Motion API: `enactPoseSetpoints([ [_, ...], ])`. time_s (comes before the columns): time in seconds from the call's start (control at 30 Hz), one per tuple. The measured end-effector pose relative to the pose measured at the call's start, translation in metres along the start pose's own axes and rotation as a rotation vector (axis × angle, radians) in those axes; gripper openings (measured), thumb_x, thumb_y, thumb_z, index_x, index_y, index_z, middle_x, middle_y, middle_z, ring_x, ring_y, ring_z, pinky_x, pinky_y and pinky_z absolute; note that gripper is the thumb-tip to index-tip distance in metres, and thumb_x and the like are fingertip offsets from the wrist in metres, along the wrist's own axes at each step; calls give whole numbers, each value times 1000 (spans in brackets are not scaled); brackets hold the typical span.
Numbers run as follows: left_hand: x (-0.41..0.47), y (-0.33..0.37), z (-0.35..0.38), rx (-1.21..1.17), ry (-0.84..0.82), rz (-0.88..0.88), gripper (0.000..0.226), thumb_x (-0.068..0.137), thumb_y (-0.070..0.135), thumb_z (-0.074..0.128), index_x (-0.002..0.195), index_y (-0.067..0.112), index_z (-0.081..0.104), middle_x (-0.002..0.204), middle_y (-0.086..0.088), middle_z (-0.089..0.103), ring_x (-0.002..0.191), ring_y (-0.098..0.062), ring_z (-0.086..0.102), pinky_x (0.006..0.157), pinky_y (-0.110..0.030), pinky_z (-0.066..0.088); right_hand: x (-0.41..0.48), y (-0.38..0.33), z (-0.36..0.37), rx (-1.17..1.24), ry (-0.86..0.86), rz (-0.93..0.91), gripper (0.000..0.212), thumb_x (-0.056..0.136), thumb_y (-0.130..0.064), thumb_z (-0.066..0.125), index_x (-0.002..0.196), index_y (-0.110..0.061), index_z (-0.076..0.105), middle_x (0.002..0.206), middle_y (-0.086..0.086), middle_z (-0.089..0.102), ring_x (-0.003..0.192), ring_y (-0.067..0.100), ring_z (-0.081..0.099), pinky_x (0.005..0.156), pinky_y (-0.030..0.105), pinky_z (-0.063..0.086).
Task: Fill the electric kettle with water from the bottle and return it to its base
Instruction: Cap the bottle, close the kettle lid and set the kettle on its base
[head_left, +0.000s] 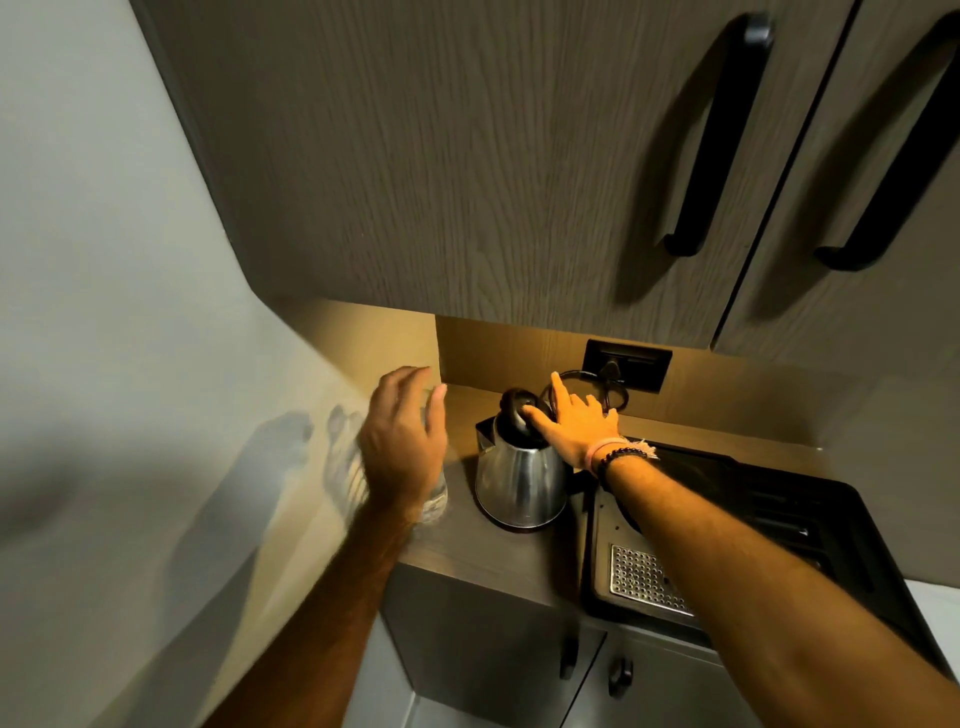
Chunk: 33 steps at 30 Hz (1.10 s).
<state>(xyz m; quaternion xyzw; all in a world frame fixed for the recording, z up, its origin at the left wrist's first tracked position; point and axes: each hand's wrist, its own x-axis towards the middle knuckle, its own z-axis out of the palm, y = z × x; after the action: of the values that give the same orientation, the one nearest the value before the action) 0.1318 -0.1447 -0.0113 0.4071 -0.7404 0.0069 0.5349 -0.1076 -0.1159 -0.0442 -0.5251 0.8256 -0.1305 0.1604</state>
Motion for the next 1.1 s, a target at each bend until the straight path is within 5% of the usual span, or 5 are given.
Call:
enactPoseSetpoints([
  [0.13, -19, 24, 34, -30, -510, -1, 46, 102, 32, 45, 140, 6, 50, 141, -14, 55, 126, -28, 55, 103, -37, 47, -2, 3, 3, 15, -24, -8, 83, 88, -76, 22, 156, -32, 1, 161, 11, 28, 150, 38, 15, 117, 65, 6],
  [0.3, -31, 21, 73, 144, -969, -17, 75, 102, 49, 35, 157, 9, 5, 166, -7, 2, 153, -21, 4, 120, -45, 14, -6, 30, -6, 12, -2, -39, 75, 93, -68, 29, 153, -25, 25, 158, 8, 34, 146, 33, 25, 117, 60, 20],
  [0.7, -47, 8, 85, 200, -930, 22, 78, 100, 56, 28, 157, 11, -1, 166, -6, -6, 153, -21, 0, 122, -45, 14, -19, 50, -7, 117, 28, -169, 52, 86, -21, 72, 133, -13, 53, 129, 13, 61, 121, 31, 54, 103, 42, 42],
  [0.93, -56, 22, 86, -170, -815, -611, 122, 78, 71, 62, 154, 16, -16, 165, -18, -5, 150, -38, 11, 117, -56, 23, -17, 50, -2, 127, 135, -157, 21, 84, -13, 71, 104, -10, 63, 108, 10, 68, 102, 29, 62, 87, 40, 50],
  [1.1, -53, 31, 87, -302, -751, -648, 132, 65, 53, 86, 157, 20, -3, 165, -10, 13, 147, -32, 23, 113, -48, 31, -29, 51, -13, 181, 227, -206, 25, 83, -9, 70, 106, -12, 64, 106, 8, 69, 101, 26, 63, 86, 38, 50],
])
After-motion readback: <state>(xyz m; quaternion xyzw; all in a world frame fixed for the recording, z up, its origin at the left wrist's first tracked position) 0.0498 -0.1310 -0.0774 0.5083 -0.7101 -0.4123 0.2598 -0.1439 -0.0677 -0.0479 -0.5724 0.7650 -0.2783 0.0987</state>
